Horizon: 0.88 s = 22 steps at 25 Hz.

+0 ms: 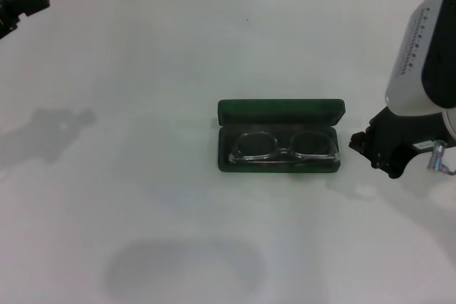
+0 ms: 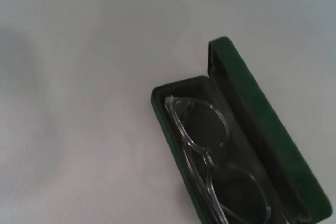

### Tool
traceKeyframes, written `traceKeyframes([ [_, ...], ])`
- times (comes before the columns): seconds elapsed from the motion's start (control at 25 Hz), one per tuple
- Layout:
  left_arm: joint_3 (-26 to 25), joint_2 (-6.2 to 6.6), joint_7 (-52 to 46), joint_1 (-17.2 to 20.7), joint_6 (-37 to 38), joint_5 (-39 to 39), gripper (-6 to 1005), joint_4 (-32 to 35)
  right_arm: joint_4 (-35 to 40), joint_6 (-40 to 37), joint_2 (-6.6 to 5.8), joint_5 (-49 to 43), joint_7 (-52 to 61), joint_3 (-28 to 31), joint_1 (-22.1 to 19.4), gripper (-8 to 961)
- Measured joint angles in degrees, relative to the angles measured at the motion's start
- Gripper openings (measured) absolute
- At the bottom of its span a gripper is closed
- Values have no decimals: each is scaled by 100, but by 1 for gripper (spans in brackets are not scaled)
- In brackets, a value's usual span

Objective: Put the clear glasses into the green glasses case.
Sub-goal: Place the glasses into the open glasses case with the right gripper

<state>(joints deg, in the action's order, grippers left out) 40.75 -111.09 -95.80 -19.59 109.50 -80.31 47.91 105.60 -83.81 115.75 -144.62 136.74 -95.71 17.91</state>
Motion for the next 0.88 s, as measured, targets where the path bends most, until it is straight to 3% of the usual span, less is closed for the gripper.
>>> traceKeyframes([
  [0.4,-7,-5,3,-14,-6,-1,52,-57,-1065,249,17,-131,2,11,541,15],
  [0.88,-6,26,40,-149,-41,5,53,-221,-1841,461,8,-128,-43,-12,983,16],
])
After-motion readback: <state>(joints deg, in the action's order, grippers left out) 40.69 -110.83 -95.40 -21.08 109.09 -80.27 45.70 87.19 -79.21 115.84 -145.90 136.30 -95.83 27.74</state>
